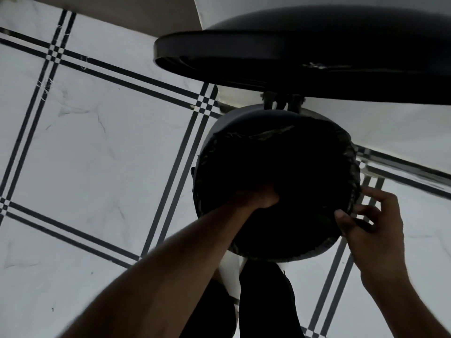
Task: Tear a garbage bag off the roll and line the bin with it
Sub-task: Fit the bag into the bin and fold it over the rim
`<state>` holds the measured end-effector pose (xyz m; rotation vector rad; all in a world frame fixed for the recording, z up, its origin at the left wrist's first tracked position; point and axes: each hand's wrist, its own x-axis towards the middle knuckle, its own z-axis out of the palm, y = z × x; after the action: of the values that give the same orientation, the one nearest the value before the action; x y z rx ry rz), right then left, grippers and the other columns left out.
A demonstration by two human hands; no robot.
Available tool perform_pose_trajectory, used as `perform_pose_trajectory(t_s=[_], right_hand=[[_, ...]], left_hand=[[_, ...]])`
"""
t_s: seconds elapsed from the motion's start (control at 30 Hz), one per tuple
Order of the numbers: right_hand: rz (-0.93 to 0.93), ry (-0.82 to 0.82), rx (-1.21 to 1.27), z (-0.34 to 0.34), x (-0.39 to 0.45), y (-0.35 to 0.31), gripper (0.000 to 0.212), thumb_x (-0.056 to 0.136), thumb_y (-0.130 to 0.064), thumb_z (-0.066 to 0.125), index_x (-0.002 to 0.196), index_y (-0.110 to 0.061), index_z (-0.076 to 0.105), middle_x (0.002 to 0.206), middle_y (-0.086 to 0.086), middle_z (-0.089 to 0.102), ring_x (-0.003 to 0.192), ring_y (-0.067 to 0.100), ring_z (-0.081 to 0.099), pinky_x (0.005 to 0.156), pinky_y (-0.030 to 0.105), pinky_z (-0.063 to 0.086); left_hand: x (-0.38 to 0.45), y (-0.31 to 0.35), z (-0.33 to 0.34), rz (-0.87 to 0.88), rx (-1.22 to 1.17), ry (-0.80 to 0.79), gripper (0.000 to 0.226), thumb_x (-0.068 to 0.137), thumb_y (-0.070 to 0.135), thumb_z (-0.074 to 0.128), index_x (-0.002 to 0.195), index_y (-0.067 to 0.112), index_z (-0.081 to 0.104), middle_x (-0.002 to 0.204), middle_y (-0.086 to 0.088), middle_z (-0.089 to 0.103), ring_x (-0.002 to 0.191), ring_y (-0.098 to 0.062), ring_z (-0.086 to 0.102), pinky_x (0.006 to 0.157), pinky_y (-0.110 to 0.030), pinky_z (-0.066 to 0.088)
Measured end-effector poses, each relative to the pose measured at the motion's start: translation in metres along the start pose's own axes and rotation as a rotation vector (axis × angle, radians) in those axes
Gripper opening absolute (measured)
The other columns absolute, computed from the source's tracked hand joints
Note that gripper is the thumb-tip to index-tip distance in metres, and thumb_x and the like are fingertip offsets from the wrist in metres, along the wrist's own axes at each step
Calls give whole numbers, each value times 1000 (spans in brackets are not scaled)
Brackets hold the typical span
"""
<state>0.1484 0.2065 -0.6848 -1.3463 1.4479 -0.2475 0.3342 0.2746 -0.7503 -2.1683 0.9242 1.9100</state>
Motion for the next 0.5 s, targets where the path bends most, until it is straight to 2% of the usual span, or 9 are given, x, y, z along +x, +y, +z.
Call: perform_pose_trajectory(t_s=[0.07, 0.1, 0.17, 0.23, 0.3, 0.4, 0.47, 0.5], right_hand=[[19, -5, 2, 1, 0, -2, 50, 88, 3, 69, 119, -30, 49, 89, 1, 57, 68, 16, 60, 49, 15, 49], [27, 0, -9, 1, 1, -2, 50, 88, 3, 69, 121, -29, 48, 89, 0, 57, 68, 16, 60, 51, 20, 50], [25, 10, -18, 3, 0, -4, 50, 88, 2, 69, 121, -28, 47, 89, -2, 57, 68, 17, 60, 55, 29, 49], [19, 17, -35, 5, 1, -3, 50, 88, 1, 69, 120, -30, 47, 90, -2, 58, 70, 19, 61, 58, 33, 49], [8, 36, -56, 5, 3, 0, 51, 87, 1, 70, 119, -31, 47, 91, -3, 57, 71, 18, 61, 61, 34, 51], [6, 65, -44, 9, -1, 0, 51, 88, 0, 69, 118, -34, 46, 92, -7, 55, 74, 15, 59, 63, 32, 51], [27, 67, -24, 11, -5, -5, 50, 90, 0, 66, 118, -34, 45, 93, -7, 54, 77, 14, 59, 68, 31, 53], [55, 61, -22, 11, -6, -8, 49, 90, 1, 66, 118, -34, 46, 94, -7, 56, 78, 14, 60, 72, 35, 55]], left_hand=[[-5, -1, 1, 23, 11, 21, 48, 104, 30, 39, 148, 13, 34, 154, -12, 36, 142, -32, 35, 112, -38, 29], [-8, -3, -2, -16, -20, 9, 49, 104, 31, 41, 149, 13, 32, 153, -14, 35, 142, -33, 33, 112, -38, 29], [-14, -11, -12, -56, -136, 10, 64, 102, 35, 46, 155, 13, 17, 160, -14, 19, 148, -34, 20, 117, -39, 19], [11, -22, -26, -33, -191, 148, 69, 101, 39, 47, 156, 14, 14, 163, -15, 15, 149, -32, 16, 118, -38, 16], [25, -18, -35, 11, -284, 252, 60, 102, 36, 46, 154, 13, 25, 160, -14, 26, 147, -31, 24, 117, -38, 20], [24, -9, -49, 79, -314, 225, 48, 104, 32, 41, 149, 17, 37, 153, -11, 38, 142, -30, 34, 112, -36, 25], [8, -6, -52, 155, -217, 283, 36, 102, 31, 45, 134, 16, 56, 136, -11, 56, 129, -31, 50, 102, -33, 37], [-4, -5, -49, 188, -143, 364, 32, 100, 30, 48, 126, 18, 62, 128, -9, 62, 122, -30, 56, 98, -33, 42]])
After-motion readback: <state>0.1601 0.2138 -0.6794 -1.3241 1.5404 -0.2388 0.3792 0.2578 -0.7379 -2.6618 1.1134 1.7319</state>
